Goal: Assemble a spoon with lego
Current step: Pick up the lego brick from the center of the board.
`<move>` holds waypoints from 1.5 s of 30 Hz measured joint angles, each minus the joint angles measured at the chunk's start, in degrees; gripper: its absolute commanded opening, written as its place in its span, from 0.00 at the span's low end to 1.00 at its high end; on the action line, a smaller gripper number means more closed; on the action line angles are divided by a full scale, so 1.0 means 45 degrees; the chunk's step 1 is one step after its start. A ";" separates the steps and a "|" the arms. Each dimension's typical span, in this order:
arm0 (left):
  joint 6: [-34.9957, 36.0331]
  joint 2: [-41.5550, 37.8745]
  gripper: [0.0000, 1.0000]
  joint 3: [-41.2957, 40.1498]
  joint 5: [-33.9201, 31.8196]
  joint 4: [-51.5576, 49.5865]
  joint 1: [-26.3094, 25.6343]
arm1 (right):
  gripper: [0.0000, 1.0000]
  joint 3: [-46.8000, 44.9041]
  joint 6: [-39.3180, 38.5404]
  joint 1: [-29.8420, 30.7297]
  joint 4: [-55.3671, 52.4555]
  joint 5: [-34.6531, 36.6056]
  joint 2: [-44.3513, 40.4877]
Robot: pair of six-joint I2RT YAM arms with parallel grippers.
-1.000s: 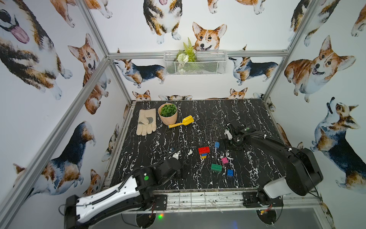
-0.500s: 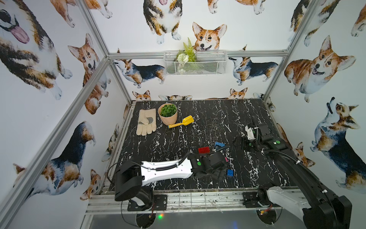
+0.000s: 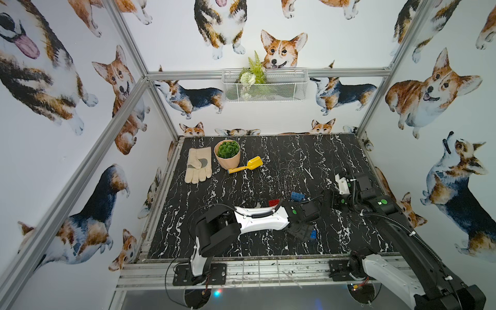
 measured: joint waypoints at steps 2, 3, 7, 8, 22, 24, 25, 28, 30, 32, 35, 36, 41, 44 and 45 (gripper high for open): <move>0.0010 0.0121 0.91 0.0019 -0.0058 -0.0199 0.0063 | 0.99 -0.0019 -0.0015 -0.0015 -0.0010 -0.0063 -0.0015; 0.0010 0.0170 0.91 0.0019 -0.0146 -0.0335 0.0112 | 1.00 -0.0019 -0.0029 -0.0015 -0.0005 -0.0170 -0.0015; 0.0010 0.0379 0.91 0.0253 -0.0413 -0.0738 0.0170 | 1.00 -0.0044 -0.0034 -0.0015 0.0005 -0.0267 -0.0019; 0.0005 0.0447 0.90 0.0345 -0.0486 -0.0801 0.0175 | 1.00 -0.0044 -0.0029 -0.0015 0.0005 -0.0301 -0.0019; 0.0000 0.1399 0.85 0.1423 -0.0758 -0.1321 0.0306 | 1.00 -0.0151 0.0165 -0.0073 0.0078 0.0214 0.0029; -0.0039 0.1477 0.83 0.1486 -0.0758 -0.1307 0.0345 | 1.00 -0.0180 0.0243 -0.0073 0.0087 0.0267 0.0034; -0.0039 0.1506 0.82 0.1501 -0.0748 -0.1292 0.0384 | 1.00 -0.0189 0.0253 -0.0073 0.0087 0.0306 0.0039; -0.0039 0.1622 0.75 0.1579 -0.0748 -0.1302 0.0418 | 1.00 -0.0209 0.0253 -0.0073 0.0097 0.0355 0.0053; -0.0039 0.1637 0.69 0.1588 -0.0743 -0.1287 0.0476 | 1.00 -0.0228 0.0257 -0.0073 0.0102 0.0359 0.0058; -0.0039 0.1637 0.65 0.1593 -0.0738 -0.1282 0.0534 | 1.00 -0.0262 0.0257 -0.0073 0.0126 0.0350 0.0058; -0.0092 0.1637 0.57 0.1608 -0.0714 -0.1234 0.0563 | 1.00 -0.0267 0.0253 -0.0068 0.0209 0.0248 0.0058; -0.0087 0.1637 0.56 0.1608 -0.0719 -0.1239 0.0563 | 1.00 -0.0267 0.0248 -0.0068 0.0238 0.0233 0.0053; -0.0083 0.1603 0.53 0.1554 -0.0695 -0.1219 0.0559 | 1.00 -0.0291 0.0248 -0.0068 0.0291 0.0160 0.0053; -0.0034 0.1506 0.48 0.1409 -0.0670 -0.1146 0.0559 | 1.00 -0.0291 0.0238 -0.0068 0.0316 0.0053 0.0053; -0.0034 0.1457 0.48 0.1341 -0.0651 -0.1132 0.0559 | 1.00 -0.0291 0.0233 -0.0068 0.0340 -0.0005 0.0053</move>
